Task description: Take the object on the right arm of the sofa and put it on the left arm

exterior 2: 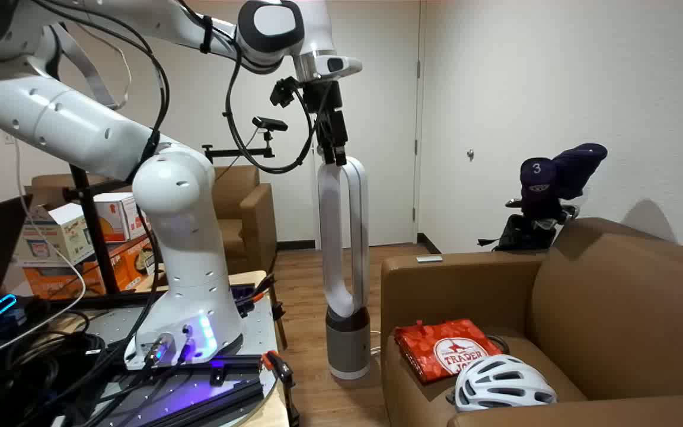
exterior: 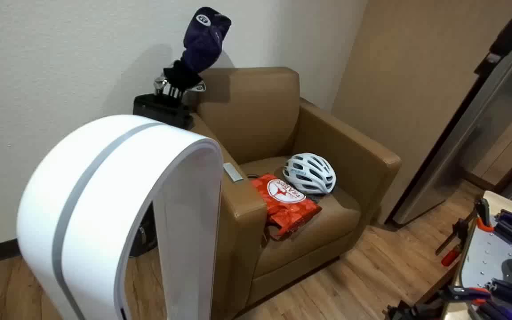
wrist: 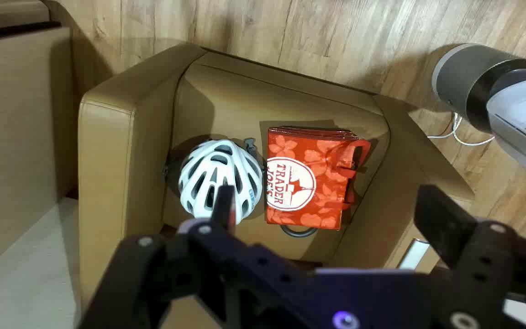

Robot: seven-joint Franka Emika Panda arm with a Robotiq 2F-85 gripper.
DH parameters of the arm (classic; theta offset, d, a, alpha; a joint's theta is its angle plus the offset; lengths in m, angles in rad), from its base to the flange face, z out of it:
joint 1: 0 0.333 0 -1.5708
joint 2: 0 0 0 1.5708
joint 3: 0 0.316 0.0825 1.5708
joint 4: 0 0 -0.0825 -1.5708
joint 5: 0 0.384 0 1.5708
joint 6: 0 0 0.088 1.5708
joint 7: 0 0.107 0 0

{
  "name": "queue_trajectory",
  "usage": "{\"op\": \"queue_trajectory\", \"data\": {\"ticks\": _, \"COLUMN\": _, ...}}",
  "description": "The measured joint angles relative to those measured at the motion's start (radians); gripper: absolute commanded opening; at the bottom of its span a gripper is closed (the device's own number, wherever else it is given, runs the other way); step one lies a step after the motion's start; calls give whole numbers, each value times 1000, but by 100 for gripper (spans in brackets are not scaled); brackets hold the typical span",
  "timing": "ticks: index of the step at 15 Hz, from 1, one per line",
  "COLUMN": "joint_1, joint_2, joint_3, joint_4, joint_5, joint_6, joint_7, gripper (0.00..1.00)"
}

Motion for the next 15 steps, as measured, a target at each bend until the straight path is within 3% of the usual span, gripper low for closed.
{"op": "queue_trajectory", "data": {"ticks": 6, "joint_1": 1, "joint_2": 0, "joint_3": -6, "joint_4": 1, "joint_5": 0, "joint_6": 12, "joint_7": -2, "gripper": 100}}
{"op": "queue_trajectory", "data": {"ticks": 9, "joint_1": 20, "joint_2": 31, "joint_3": -47, "joint_4": 14, "joint_5": 8, "joint_6": 126, "joint_7": -43, "gripper": 100}}
{"op": "queue_trajectory", "data": {"ticks": 12, "joint_1": 67, "joint_2": 153, "joint_3": -110, "joint_4": 77, "joint_5": 30, "joint_6": 280, "joint_7": -124, "gripper": 100}}
{"op": "queue_trajectory", "data": {"ticks": 15, "joint_1": 131, "joint_2": 327, "joint_3": -153, "joint_4": 196, "joint_5": 71, "joint_6": 324, "joint_7": -202, "gripper": 100}}
